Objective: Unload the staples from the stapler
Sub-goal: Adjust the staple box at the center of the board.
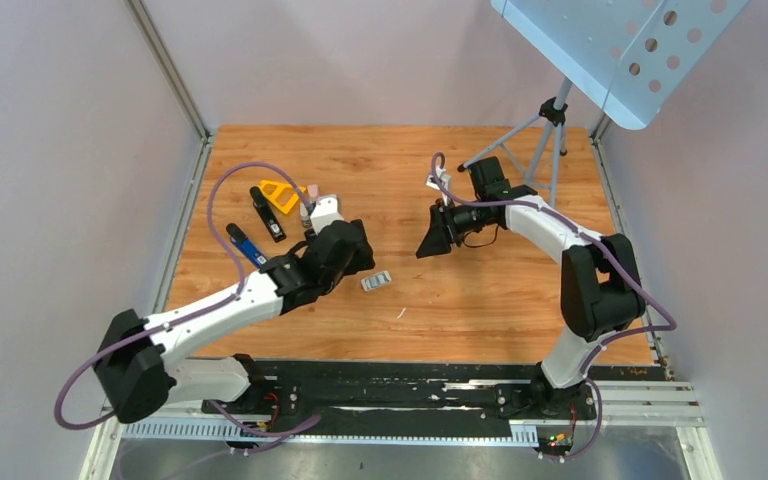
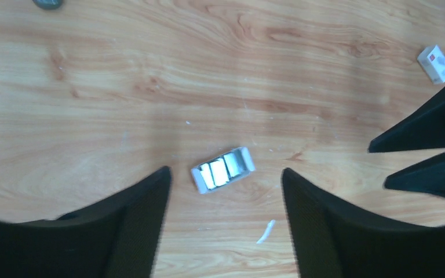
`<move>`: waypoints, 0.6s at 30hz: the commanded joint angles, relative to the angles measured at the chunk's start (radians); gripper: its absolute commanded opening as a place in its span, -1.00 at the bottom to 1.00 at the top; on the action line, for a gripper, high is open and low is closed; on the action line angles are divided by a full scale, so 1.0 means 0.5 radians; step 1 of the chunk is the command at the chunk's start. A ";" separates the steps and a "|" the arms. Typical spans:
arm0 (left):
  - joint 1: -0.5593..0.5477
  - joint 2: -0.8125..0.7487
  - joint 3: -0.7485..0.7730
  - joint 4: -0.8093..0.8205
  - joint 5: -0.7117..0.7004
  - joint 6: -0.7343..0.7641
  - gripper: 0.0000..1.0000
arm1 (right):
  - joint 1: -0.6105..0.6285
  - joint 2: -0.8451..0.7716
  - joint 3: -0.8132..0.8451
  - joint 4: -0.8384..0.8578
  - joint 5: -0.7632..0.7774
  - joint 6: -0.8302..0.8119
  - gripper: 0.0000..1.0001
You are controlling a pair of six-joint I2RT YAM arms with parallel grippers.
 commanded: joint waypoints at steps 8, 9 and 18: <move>0.235 -0.769 -0.683 0.646 0.173 0.309 1.00 | -0.029 -0.119 0.276 -0.487 0.176 -0.527 -0.10; 0.289 -0.827 -0.757 0.734 0.260 0.280 1.00 | -0.031 -0.116 0.305 -0.512 0.183 -0.549 -0.10; 0.460 -1.100 -1.341 1.456 0.515 -0.025 1.00 | -0.033 0.093 0.406 -0.456 0.107 -0.536 -0.01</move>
